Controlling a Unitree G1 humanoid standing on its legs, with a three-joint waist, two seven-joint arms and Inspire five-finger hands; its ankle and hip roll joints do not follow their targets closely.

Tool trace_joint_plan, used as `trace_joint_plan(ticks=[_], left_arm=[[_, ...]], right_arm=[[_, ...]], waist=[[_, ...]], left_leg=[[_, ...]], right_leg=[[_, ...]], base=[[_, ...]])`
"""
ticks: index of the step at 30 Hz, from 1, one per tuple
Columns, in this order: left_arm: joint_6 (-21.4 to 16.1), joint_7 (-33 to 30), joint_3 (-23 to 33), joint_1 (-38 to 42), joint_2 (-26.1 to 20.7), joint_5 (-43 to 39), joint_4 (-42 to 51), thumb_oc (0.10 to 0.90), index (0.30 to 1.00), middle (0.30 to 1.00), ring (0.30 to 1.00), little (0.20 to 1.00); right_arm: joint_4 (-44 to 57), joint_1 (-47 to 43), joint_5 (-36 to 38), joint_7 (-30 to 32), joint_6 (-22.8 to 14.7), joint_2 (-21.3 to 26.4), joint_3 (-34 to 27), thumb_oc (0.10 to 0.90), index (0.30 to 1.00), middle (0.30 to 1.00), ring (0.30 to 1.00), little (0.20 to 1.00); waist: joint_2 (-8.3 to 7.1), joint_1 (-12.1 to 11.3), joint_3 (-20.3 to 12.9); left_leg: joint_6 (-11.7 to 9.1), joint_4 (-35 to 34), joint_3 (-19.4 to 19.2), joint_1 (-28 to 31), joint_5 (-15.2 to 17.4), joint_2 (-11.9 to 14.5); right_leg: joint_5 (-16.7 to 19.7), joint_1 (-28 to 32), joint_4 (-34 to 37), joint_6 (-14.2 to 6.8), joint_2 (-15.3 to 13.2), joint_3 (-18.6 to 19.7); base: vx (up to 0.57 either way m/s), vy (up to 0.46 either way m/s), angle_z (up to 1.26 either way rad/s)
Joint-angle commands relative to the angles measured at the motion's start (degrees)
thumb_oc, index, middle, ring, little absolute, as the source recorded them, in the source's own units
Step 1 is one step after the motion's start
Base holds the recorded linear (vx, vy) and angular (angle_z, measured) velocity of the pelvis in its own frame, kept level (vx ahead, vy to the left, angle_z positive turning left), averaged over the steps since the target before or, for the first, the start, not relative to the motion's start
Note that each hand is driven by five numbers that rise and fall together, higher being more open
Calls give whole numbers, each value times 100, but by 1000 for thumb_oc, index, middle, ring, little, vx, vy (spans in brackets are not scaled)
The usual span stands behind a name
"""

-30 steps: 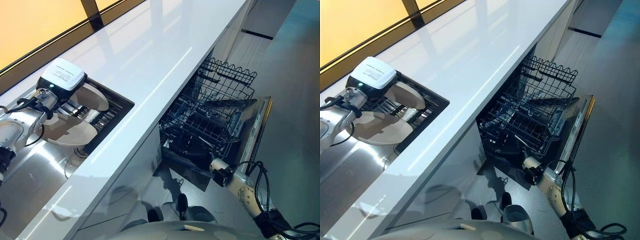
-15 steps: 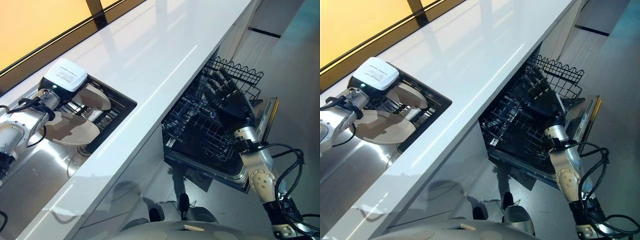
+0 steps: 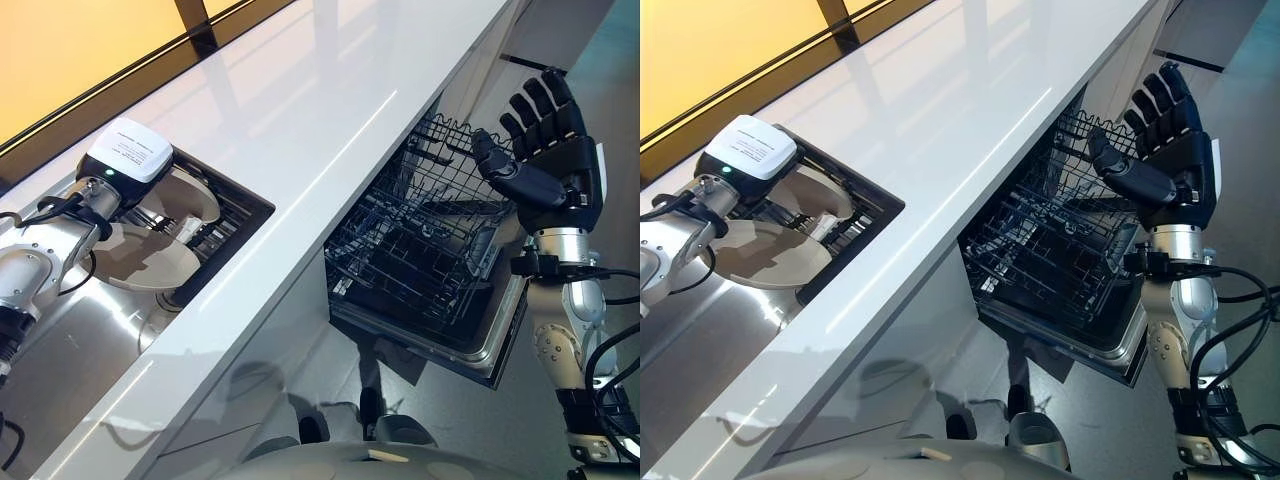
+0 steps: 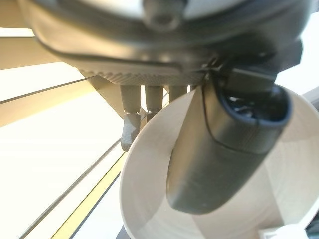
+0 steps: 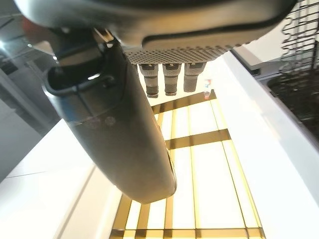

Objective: Pick up plates and place into dishwasher.

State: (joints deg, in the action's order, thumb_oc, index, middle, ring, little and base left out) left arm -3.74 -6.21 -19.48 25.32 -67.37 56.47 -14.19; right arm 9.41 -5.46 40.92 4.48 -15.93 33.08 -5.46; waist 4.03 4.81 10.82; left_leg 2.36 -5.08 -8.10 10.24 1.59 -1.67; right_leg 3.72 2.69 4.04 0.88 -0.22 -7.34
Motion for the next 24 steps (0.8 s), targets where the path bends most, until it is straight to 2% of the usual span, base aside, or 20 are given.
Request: trace_joint_plan(ticks=[1, 19, 24], left_arm=[[286, 79, 717, 41, -325, 298, 67, 100, 300, 300, 300, 200], [-212, 753, 744, -212, -202, 546, 148, 100, 300, 300, 300, 200], [92, 444, 790, -266, -196, 444, 117, 100, 300, 300, 300, 200]], right_arm=[[622, -648, -50, -221, -641, 313, -390, 800, 900, 900, 900, 900], [709, -1092, 129, -581, -486, 369, -111, 800, 900, 900, 900, 900], [701, -1197, 209, -667, -337, 379, 10, 800, 900, 900, 900, 900]], waist=[[-33, -79, -610], [-86, -262, -636], [-100, -284, -648]], left_leg=[[73, 212, 71, -304, 424, -343], [28, 379, 301, -339, 464, -338], [17, 387, 342, -339, 454, -334]], right_leg=[[-966, 42, -702, -559, 72, -76], [-1064, 160, -709, -445, 127, -239], [-1058, 188, -683, -433, 135, -228]], base=[[14, -30, 9], [8, -27, 8], [7, -6, 3]])
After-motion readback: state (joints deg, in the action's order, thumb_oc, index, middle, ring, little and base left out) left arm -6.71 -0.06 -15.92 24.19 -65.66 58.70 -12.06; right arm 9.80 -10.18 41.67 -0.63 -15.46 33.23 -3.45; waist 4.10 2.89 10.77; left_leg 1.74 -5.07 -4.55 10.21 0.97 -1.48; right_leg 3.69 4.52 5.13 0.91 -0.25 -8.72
